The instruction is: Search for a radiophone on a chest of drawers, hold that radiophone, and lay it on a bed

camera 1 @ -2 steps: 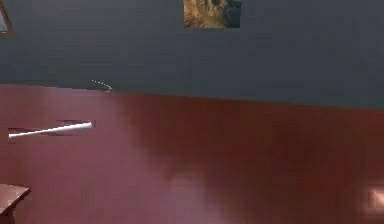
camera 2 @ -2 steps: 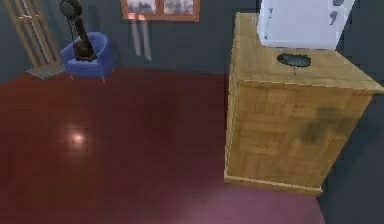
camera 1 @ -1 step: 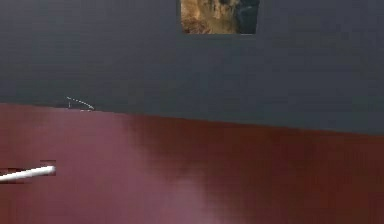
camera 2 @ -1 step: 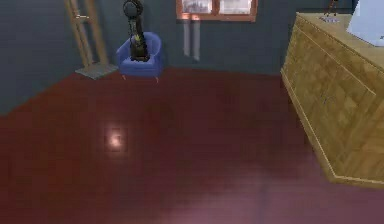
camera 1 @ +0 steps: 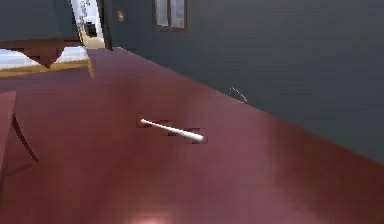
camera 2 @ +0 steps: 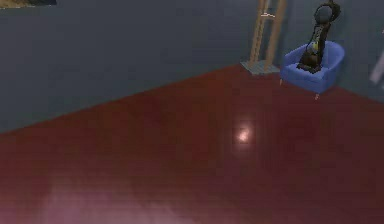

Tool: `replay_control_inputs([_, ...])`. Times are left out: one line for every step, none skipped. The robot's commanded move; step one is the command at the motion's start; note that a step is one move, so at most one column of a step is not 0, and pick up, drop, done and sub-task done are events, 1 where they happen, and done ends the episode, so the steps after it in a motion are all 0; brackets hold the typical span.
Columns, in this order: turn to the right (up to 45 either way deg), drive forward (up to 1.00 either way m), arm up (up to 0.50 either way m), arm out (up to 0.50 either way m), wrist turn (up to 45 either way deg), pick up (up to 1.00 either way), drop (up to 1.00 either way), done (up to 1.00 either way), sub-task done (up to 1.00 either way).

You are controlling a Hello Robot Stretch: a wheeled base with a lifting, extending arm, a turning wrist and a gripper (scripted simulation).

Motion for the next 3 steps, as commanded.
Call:
replay_control_inputs([-15.0, 0.0, 0.0, 0.0, 0.0, 0.0, 0.0, 0.0, 0.0])
replay_control_inputs([0.0, 0.45, 0.0, 0.0, 0.0, 0.0, 0.0, 0.0, 0.0])
replay_control_inputs([-6.0, 0.0, 0.0, 0.0, 0.0, 0.0, 0.0, 0.0, 0.0])
